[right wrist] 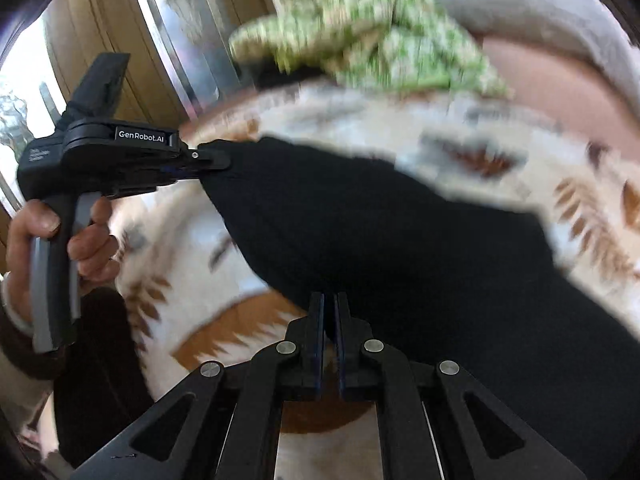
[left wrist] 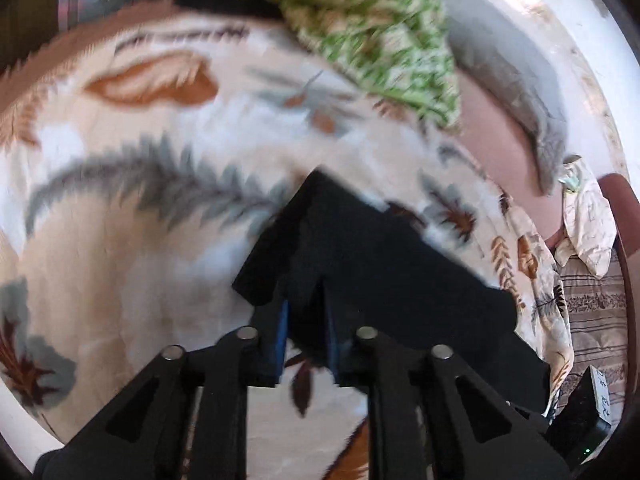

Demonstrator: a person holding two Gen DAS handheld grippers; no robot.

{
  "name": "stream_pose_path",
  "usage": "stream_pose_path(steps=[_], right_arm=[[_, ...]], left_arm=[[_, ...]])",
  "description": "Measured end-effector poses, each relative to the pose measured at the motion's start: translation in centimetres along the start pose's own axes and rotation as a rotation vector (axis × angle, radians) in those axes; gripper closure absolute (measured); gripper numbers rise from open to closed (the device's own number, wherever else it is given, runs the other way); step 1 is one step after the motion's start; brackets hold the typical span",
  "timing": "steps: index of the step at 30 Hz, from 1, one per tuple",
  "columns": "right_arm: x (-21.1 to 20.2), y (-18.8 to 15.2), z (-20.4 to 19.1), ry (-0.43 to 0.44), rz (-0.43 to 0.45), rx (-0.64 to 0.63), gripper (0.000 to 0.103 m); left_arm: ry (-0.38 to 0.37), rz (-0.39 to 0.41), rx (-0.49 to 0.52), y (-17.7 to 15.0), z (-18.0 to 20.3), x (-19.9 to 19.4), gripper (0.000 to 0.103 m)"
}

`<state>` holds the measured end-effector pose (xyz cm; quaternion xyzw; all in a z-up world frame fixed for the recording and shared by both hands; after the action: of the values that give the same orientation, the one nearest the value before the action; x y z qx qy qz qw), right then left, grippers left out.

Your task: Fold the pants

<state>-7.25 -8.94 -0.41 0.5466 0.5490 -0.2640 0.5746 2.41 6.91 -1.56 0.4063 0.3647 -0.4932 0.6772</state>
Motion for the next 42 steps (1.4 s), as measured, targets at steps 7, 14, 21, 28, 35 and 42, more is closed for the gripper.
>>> stream_pose_path(steps=[7, 14, 21, 28, 35, 42], right_arm=[[-4.5, 0.0, 2.3, 0.064, 0.084, 0.074, 0.039], [-5.2, 3.0, 13.5, -0.041, 0.128, 0.357, 0.031], [-0.2, 4.3, 15.5, 0.067, 0.045, 0.407, 0.089], [-3.2, 5.2, 16.2, 0.058, 0.175, 0.404, 0.096], [0.5, 5.1, 16.0, -0.010, 0.106, 0.414, 0.079], [-4.9, 2.1, 13.1, -0.015, 0.158, 0.342, 0.061]], left_arm=[[-0.055, 0.089, -0.132, -0.9, -2.5, -2.9, 0.017], [-0.065, -0.013, -0.213, -1.4, -2.0, 0.6, 0.014], [-0.053, 0.022, -0.111, -0.4, 1.8, 2.5, 0.064], [-0.072, 0.095, -0.047, -0.9, 1.4, 0.1, 0.078], [0.031, 0.100, -0.110, -1.0, -1.2, -0.4, 0.050], [0.050, 0.159, -0.061, -1.4, 0.2, -3.1, 0.044]])
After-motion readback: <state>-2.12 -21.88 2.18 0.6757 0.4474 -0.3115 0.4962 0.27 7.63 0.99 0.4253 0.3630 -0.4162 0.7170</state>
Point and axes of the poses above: each gripper's, at about its wrist camera, not at the fingertips, and x roughly the way its jaws point, z to its right, y to its top, the point moved 8 cm from there along x, roughly the way its jaws point, and after that the axes turned 15 degrees about -z, right-handed, at the moved point
